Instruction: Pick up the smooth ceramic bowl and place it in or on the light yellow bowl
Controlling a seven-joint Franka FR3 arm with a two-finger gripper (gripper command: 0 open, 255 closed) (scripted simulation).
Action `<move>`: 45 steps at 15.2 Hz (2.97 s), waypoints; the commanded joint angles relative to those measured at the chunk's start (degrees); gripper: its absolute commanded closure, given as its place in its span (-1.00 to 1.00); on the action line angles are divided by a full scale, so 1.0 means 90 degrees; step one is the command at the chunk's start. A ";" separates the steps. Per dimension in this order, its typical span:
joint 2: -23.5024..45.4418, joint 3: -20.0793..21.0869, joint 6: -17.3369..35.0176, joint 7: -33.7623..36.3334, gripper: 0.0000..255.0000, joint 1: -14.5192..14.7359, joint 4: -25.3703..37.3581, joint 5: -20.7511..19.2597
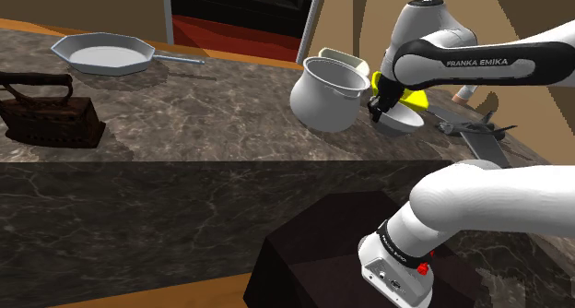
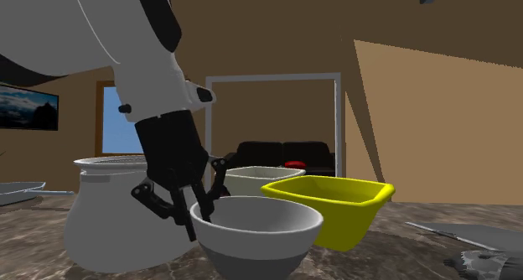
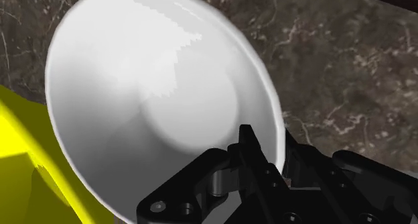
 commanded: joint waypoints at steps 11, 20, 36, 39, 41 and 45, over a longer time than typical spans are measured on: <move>-0.0229 0.0145 -0.1067 -0.0354 1.00 0.0070 0.0903 0.0262; -0.0215 0.0249 -0.1781 -0.0574 1.00 0.0107 0.1661 0.0408; 0.2006 0.0063 -0.1746 -0.0831 1.00 0.0200 0.3933 0.0559; 0.2785 -0.0025 -0.1652 -0.0919 1.00 0.0221 0.4647 0.0641; 0.3304 -0.0080 -0.1628 -0.0995 1.00 0.0229 0.5164 0.0714; 0.4364 -0.0178 -0.1681 -0.1183 1.00 0.0220 0.6318 0.0904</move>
